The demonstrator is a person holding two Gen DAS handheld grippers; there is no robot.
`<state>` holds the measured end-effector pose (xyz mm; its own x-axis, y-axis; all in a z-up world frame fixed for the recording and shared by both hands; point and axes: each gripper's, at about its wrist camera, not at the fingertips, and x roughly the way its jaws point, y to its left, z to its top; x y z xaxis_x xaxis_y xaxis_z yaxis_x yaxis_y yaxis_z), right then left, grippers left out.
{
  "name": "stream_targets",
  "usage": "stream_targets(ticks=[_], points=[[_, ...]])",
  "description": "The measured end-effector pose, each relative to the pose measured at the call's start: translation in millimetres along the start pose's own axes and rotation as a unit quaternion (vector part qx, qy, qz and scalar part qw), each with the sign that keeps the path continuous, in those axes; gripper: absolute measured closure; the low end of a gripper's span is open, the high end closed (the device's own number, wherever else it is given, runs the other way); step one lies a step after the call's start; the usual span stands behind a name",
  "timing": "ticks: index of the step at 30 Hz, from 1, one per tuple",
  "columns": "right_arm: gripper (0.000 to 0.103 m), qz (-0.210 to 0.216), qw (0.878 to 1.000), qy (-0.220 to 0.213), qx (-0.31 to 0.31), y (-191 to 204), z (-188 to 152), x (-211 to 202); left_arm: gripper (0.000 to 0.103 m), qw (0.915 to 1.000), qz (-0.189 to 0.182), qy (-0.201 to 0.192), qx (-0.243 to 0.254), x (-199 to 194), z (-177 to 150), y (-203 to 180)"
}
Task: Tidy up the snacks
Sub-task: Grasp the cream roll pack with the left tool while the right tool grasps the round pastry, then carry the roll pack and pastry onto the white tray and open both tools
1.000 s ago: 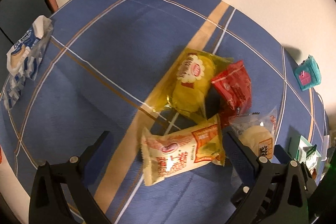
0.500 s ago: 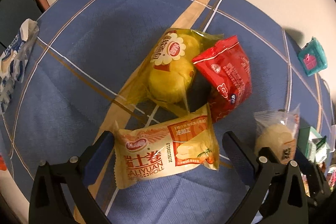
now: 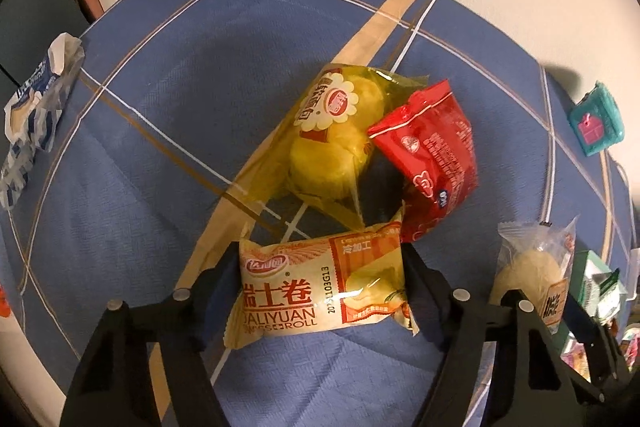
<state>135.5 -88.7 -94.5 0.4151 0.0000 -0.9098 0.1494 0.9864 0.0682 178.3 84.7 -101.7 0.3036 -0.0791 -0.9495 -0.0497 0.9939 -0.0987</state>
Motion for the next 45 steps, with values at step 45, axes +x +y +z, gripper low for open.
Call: stream_targets(ticks=[45], points=[[0.026,-0.057,0.965,-0.069,0.246,-226,-68,-154,0.027,0.9601,-0.103,-0.102,0.239,-134,-118,-213]])
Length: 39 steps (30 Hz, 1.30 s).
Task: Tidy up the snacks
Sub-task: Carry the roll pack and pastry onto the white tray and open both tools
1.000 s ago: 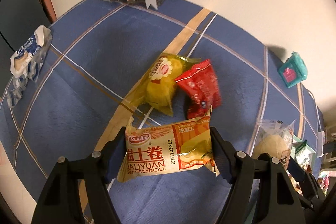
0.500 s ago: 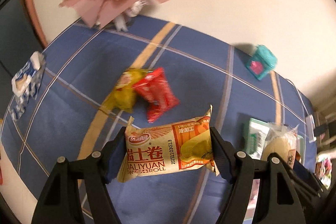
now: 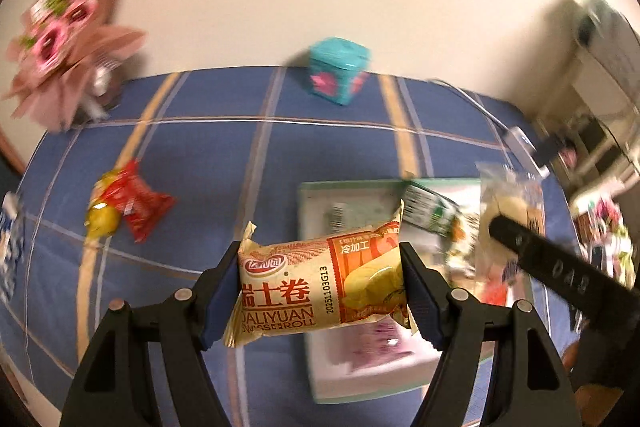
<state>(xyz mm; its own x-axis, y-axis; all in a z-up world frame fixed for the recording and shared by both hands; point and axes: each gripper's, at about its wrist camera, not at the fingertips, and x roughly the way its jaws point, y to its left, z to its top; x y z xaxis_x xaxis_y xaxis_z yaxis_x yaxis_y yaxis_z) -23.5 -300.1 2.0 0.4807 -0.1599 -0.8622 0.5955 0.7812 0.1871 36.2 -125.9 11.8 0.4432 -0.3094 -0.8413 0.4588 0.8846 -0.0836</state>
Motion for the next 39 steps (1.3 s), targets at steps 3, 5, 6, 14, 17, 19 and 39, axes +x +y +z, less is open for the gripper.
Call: stream_targets(ticks=[3,5,6,14,17,19,39], points=[[0.026,-0.004,1.000,-0.007,0.020,-21,6,-3,0.027,0.9997,-0.010,0.003,0.022,6,-1,-22],[0.026,-0.007,1.000,-0.008,0.026,-32,8,-4,0.027,0.9994,-0.010,0.006,0.034,10,0,-32],[0.026,-0.007,1.000,-0.007,0.028,-36,9,-3,0.027,0.9991,-0.008,0.007,0.040,12,0,-39],[0.026,0.001,0.999,0.006,0.041,-52,7,7,0.027,0.9983,-0.008,0.023,0.052,36,-2,-51],[0.026,0.008,0.999,0.013,0.035,-48,6,15,0.027,0.9982,-0.007,0.026,0.054,44,-3,-53],[0.026,0.011,0.999,0.018,0.032,-45,5,20,0.027,0.9979,-0.008,0.029,0.057,49,-4,-54],[0.026,0.015,0.999,0.036,0.019,-40,-1,34,0.026,0.9973,-0.006,0.036,0.064,68,-9,-57]])
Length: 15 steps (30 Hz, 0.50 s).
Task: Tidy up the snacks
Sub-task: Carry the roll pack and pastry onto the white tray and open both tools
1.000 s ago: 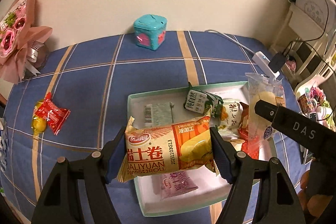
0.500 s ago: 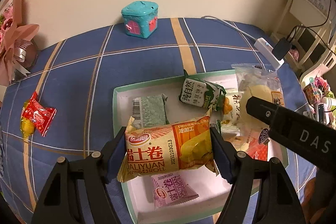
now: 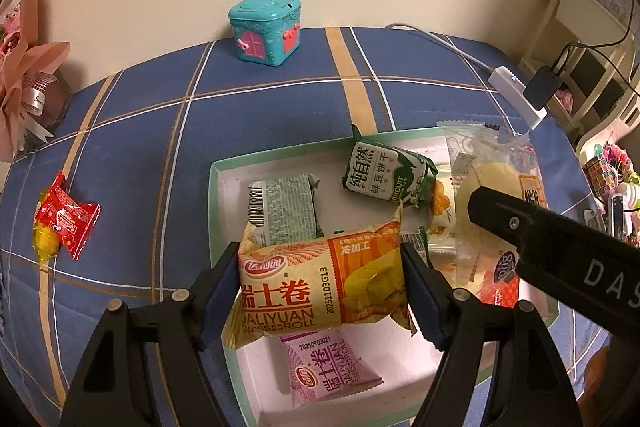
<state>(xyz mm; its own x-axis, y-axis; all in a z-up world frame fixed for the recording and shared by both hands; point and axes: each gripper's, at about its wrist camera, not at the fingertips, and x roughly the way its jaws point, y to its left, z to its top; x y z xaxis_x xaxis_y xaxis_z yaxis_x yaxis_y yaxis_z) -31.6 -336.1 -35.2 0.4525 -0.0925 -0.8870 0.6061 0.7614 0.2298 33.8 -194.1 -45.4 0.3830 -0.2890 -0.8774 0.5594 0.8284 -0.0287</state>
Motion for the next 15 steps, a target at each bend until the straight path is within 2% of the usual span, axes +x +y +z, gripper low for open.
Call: stream_targets(ticks=[6,15], points=[[0.025,-0.001,1.000,0.004,-0.001,-0.1,-0.2,0.9,0.022,1.0000,0.004,0.000,-0.001,-1.3,1.5,-0.6],[0.024,-0.001,1.000,0.006,-0.002,0.9,-0.9,1.6,0.021,0.9999,0.014,0.000,-0.007,-8.4,3.6,5.4]])
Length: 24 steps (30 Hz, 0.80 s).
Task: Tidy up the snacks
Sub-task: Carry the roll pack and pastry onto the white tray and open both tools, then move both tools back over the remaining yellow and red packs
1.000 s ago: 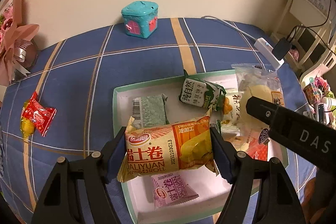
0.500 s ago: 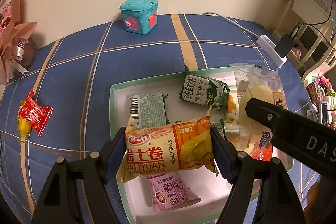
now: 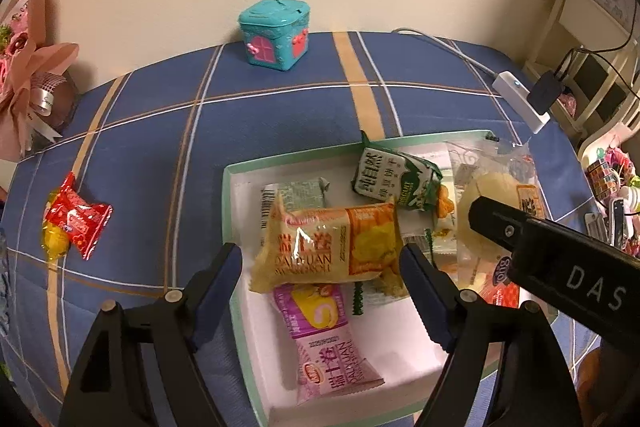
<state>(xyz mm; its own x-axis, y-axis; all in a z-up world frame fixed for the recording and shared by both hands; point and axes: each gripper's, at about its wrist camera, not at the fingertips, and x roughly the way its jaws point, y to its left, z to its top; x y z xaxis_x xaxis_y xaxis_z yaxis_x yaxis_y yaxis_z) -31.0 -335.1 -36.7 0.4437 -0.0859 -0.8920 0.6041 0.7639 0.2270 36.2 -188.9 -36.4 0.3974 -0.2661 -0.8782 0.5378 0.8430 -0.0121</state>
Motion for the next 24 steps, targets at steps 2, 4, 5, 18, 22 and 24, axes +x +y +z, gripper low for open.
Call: stream_targets(ticks=[2,4,5,18,22,24], points=[[0.024,-0.002,1.000,0.002,-0.003,1,-1,1,0.021,1.0000,0.007,0.000,-0.006,-2,1,4],[0.024,-0.002,1.000,0.007,-0.006,3,-2,2,0.021,0.9999,0.008,0.001,-0.013,-2,1,8],[0.024,-0.002,1.000,0.009,-0.007,3,-2,3,0.021,0.9998,0.009,0.002,-0.016,-3,2,10],[0.015,-0.022,0.999,0.015,-0.025,11,-3,5,0.014,0.9954,0.042,0.021,-0.083,0,-1,54],[0.003,-0.026,0.999,0.013,-0.032,14,-5,3,0.006,0.9930,0.058,0.015,-0.102,-2,-3,68],[0.001,-0.025,0.999,0.013,-0.032,16,-6,3,0.003,0.9915,0.070,0.012,-0.109,-2,-3,75]])
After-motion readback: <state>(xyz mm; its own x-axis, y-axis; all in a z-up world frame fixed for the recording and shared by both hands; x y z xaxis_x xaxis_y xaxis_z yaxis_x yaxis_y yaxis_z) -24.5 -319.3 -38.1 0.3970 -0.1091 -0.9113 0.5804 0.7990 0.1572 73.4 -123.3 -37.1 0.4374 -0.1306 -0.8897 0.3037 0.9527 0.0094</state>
